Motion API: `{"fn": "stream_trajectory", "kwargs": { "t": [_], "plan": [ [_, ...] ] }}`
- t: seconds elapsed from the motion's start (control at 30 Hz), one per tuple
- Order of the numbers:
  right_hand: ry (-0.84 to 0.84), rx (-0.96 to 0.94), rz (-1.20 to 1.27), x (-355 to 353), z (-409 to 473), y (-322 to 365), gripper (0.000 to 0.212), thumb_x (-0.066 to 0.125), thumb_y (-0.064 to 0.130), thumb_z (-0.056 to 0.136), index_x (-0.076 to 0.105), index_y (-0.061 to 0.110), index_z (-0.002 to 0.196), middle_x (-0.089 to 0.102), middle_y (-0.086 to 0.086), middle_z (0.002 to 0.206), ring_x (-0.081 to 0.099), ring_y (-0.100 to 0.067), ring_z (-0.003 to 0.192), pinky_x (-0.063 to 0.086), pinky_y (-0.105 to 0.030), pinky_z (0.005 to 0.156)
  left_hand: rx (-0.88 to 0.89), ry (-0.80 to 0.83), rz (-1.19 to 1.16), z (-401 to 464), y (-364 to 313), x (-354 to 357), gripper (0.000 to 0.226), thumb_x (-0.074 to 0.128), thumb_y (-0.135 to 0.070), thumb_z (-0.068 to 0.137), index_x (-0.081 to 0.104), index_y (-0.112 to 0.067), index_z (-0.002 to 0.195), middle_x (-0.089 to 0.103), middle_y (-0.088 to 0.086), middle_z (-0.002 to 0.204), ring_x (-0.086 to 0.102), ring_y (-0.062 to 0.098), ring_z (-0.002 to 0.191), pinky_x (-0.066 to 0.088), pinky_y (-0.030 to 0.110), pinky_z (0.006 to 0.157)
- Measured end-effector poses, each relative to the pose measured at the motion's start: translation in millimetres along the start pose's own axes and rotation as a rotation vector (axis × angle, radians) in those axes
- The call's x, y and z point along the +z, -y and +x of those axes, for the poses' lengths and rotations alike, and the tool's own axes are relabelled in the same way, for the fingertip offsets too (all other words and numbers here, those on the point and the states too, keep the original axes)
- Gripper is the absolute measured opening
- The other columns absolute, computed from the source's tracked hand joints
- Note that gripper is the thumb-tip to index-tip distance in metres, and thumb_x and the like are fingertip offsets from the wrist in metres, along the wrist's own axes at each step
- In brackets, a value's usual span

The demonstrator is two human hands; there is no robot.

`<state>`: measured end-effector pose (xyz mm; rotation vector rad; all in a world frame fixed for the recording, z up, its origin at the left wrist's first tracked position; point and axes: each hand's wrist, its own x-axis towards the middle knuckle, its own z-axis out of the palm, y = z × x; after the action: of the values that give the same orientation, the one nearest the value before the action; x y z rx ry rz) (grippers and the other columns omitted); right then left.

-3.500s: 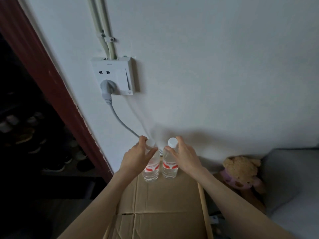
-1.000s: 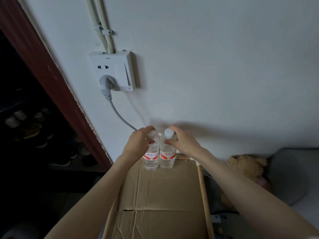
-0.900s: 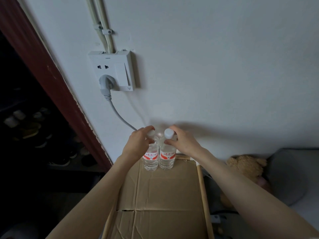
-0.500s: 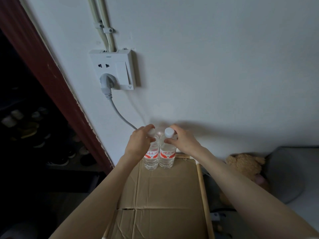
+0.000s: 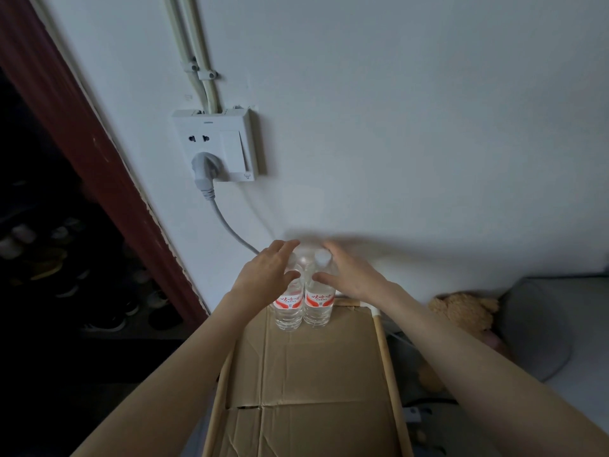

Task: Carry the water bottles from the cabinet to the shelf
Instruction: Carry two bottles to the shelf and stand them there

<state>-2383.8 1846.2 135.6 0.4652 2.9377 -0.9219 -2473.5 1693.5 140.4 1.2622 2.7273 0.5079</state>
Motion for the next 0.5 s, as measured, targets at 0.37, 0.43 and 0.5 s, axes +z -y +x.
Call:
{"fn": "stream_trajectory", "kwargs": {
  "t": [0.37,0.43,0.5],
  "plan": [
    [-0.223,-0.290,-0.463,27.0,-56.4,12.9,0.068,0.039,0.055,0.085,0.027,0.019,0.142,0.031,-0.011,0.150,0.028,-0.031,0.138,0.018,-0.055,0.110,-0.045,-0.231,0.222,-105.4,11.4,11.3,0.056,0.032,-0.047,0.086,0.034,-0.021,0.137,0.039,0.014,0.143,0.031,0.035,0.134,0.024,0.052,0.107],
    [-0.219,-0.369,-0.476,34.4,-63.9,22.6,0.069,0.033,0.058,0.082,0.031,0.018,0.138,0.039,-0.012,0.145,0.037,-0.031,0.134,0.026,-0.057,0.106,-0.171,-0.227,0.224,-140.3,14.5,16.5,0.057,0.034,-0.048,0.085,0.038,-0.021,0.135,0.042,0.014,0.141,0.032,0.037,0.133,0.030,0.057,0.105],
    [-0.174,-0.440,-0.475,44.4,-73.4,33.2,0.070,0.032,0.060,0.082,0.031,0.018,0.137,0.041,-0.012,0.144,0.039,-0.030,0.133,0.030,-0.059,0.104,-0.312,-0.221,0.221,-180.4,15.5,22.3,0.059,0.032,-0.052,0.085,0.037,-0.023,0.136,0.040,0.012,0.143,0.029,0.035,0.135,0.026,0.055,0.108]
  ]
}}
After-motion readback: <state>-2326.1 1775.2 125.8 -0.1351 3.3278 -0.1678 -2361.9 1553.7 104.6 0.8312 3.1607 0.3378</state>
